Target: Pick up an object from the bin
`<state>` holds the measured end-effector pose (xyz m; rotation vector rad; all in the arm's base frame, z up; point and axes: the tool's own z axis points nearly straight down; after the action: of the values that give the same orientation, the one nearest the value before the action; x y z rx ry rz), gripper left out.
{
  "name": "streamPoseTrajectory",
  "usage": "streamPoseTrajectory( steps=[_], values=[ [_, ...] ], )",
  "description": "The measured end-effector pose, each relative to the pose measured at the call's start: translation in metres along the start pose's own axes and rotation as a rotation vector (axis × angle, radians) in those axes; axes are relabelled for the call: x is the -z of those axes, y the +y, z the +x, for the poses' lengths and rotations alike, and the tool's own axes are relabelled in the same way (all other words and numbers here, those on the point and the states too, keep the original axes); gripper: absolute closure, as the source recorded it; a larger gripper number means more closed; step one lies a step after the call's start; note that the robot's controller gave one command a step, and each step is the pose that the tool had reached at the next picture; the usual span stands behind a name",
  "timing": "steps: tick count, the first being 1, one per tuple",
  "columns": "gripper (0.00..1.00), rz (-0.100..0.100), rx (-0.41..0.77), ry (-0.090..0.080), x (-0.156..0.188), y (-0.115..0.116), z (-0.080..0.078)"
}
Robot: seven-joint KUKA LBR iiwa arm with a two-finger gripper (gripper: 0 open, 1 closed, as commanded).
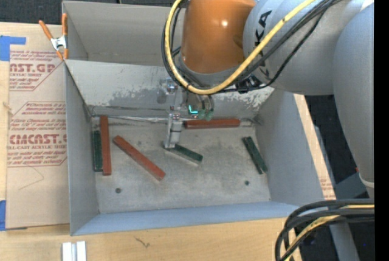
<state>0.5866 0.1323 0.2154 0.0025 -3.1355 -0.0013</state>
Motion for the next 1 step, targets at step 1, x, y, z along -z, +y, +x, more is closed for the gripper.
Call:
streamPoseTrajectory(
  steps=[1],
  values=[
    [0.0, -0.001, -0.001, -0.008, 0.0051, -0.0007, -0.0016]
  ],
)
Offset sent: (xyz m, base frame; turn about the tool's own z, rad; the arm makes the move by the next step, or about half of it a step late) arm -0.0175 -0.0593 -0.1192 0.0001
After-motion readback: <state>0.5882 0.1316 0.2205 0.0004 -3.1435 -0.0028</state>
